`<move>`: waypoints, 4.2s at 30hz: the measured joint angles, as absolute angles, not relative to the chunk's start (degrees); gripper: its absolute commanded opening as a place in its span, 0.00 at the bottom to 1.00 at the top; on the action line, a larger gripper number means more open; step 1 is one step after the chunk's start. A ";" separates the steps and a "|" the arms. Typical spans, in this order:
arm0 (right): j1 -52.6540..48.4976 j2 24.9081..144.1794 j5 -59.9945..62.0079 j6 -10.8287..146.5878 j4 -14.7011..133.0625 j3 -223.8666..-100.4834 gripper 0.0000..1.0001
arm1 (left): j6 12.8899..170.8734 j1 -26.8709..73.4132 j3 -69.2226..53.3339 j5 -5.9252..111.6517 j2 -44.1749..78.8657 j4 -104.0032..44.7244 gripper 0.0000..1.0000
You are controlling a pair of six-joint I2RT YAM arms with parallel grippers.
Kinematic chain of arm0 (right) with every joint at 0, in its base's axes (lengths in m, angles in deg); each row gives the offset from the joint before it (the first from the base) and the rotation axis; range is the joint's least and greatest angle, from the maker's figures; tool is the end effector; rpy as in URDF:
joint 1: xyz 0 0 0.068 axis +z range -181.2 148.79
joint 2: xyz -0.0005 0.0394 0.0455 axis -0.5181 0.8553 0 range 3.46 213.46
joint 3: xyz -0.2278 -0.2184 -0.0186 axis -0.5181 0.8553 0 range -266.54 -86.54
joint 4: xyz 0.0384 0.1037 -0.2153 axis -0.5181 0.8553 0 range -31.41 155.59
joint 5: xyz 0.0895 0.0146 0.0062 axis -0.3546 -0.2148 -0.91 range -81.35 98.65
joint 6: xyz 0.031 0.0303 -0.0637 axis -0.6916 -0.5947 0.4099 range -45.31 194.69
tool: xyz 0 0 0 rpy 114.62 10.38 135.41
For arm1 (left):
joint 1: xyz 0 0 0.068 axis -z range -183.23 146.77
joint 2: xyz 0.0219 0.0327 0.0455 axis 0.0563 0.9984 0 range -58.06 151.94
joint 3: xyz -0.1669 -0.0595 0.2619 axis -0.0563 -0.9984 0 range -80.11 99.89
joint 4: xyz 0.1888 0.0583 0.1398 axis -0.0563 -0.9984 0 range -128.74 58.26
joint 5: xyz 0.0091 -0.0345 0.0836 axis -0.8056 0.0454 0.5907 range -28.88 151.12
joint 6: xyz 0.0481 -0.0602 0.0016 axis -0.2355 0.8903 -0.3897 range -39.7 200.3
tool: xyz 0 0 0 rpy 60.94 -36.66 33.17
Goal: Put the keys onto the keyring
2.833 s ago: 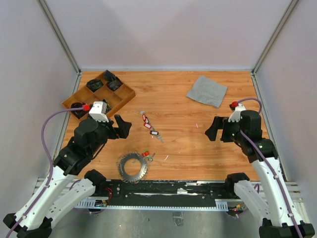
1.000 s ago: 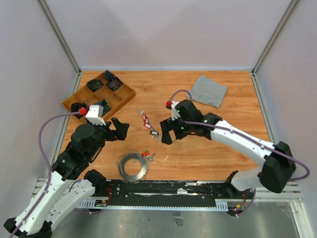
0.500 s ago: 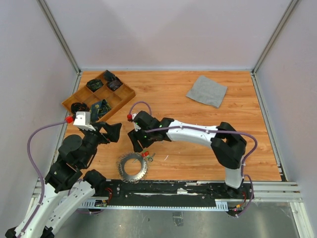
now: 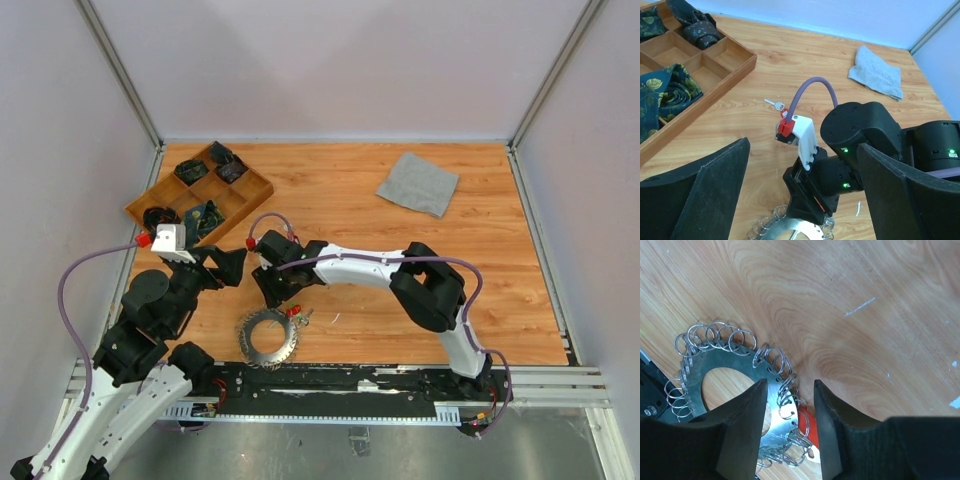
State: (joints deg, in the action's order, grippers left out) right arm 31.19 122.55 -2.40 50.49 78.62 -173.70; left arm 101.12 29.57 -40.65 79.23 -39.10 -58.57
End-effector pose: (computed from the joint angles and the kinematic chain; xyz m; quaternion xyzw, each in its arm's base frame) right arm 0.2099 0.4288 0.2066 -0.3375 0.8790 0.2887 0.1737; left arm 0.0552 -0.0113 0.3334 -0.0275 0.7427 -0.1924 0.6408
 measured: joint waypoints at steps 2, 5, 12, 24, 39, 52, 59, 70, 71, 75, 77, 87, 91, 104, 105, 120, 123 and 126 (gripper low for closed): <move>31.23 123.36 -2.44 50.47 78.68 -174.61 0.35 | 101.10 29.57 -40.65 79.23 -39.08 -58.42 0.93; 31.23 123.97 -2.36 50.42 79.08 -175.25 0.24 | 101.12 29.57 -40.65 79.23 -38.92 -58.35 0.93; 31.23 122.00 0.94 49.18 79.05 -170.96 0.07 | 101.12 29.57 -40.65 79.19 -38.01 -58.33 0.93; 25.35 102.14 9.23 47.69 78.40 -150.83 0.04 | 102.54 29.57 -45.61 75.50 -28.54 -50.33 0.93; 3.49 87.60 4.51 56.69 80.28 -137.74 0.53 | 105.10 28.85 -49.07 70.03 -4.54 -31.64 0.99; 0.83 77.94 2.89 59.16 75.62 -134.46 0.81 | 102.72 26.14 -49.07 63.71 10.62 -22.07 0.98; -1.77 75.89 -0.28 55.54 76.34 -131.75 0.73 | 100.90 26.14 -49.07 61.86 11.70 -19.36 0.98; 14.79 59.17 3.96 38.34 77.79 -117.61 0.48 | 99.83 26.14 -49.07 60.90 12.64 -17.44 0.95; 17.46 58.31 5.27 36.50 77.79 -117.37 0.47 | 99.83 26.14 -49.07 60.83 12.66 -17.28 0.95; 23.01 56.50 7.41 30.44 76.13 -115.34 0.38 | 99.85 26.14 -49.39 60.35 12.72 -16.76 0.94; 23.62 56.78 7.37 28.00 74.88 -113.33 0.37 | 99.83 26.14 -49.72 60.09 12.72 -16.80 0.94; 23.82 64.19 4.90 22.99 68.76 -110.62 0.43 | 99.79 26.14 -49.81 57.84 14.82 -16.83 0.91; 23.80 64.78 2.49 22.36 62.38 -108.56 0.42 | 99.79 26.14 -49.79 56.87 15.35 -16.78 0.90; 23.78 60.24 7.22 22.36 69.17 -110.05 0.42 | 98.78 28.17 -49.68 56.35 16.05 -16.43 0.90; 23.78 59.21 7.96 22.36 70.51 -110.27 0.41 | 98.72 28.76 -49.68 56.52 16.09 -16.43 0.90; 24.43 68.26 4.75 31.30 70.62 -117.83 0.18 | 98.74 30.38 -49.68 57.68 16.00 -16.41 0.88; 26.77 71.34 5.64 33.37 72.32 -121.70 0.18 | 98.74 30.38 -49.70 57.88 15.50 -16.41 0.88; 28.65 73.74 6.80 35.08 74.57 -124.98 0.15 | 98.72 30.38 -49.98 58.10 14.49 -16.39 0.88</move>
